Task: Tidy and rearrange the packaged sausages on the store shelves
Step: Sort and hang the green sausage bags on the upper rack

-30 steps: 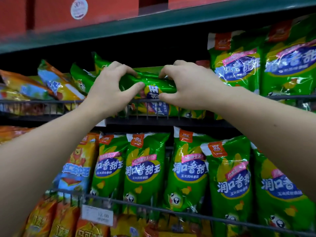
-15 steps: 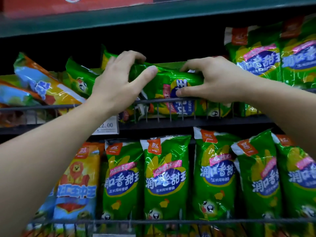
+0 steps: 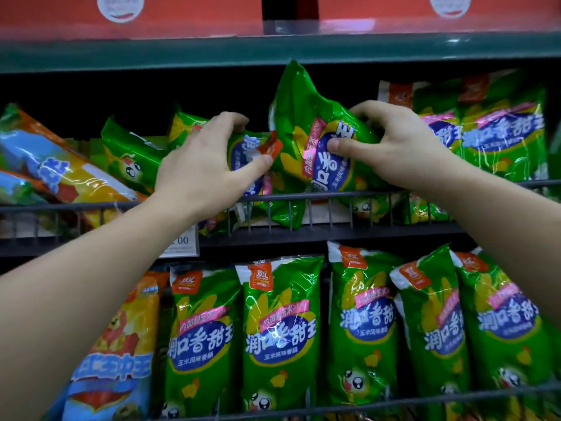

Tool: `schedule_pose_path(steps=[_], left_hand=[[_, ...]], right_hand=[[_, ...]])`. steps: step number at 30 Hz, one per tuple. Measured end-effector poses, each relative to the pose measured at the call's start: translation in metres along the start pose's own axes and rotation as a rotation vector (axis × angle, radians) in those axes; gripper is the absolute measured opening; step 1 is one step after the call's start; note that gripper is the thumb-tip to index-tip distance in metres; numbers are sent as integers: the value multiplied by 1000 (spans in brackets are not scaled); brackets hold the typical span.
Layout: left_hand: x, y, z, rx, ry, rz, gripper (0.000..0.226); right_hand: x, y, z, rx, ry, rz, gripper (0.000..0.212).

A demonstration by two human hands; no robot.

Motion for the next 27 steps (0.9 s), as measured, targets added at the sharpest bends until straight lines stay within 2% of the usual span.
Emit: schedule_pose_path(steps=[6,10,14,21,27], left_hand=[[5,5,-9,-22,-45,10,63],[9,9,-15,-34,-61,14,66],[12,14,-22,-54,-84,16,70],[13,17,-26,-49,-94,28,66],[13,16,-25,-33,-105,40,63]], right_hand=[[5,-3,-9,241,95,-68,35],[10,-6,-9,531,186,-136,34],[10,1,-9,600,196,-116,22],[10,14,-14,698,277,-88,29],[9,14,-21,620,391,-22,31]])
Point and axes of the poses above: each hand's wrist, its own x-axis towards the middle knuckle, its own y-axis out of the palm, z = x × y, the point moved 3 cm from there along x, towards the middle knuckle, and after that the axes turned 8 degrees about y, right-handed, at the moved point
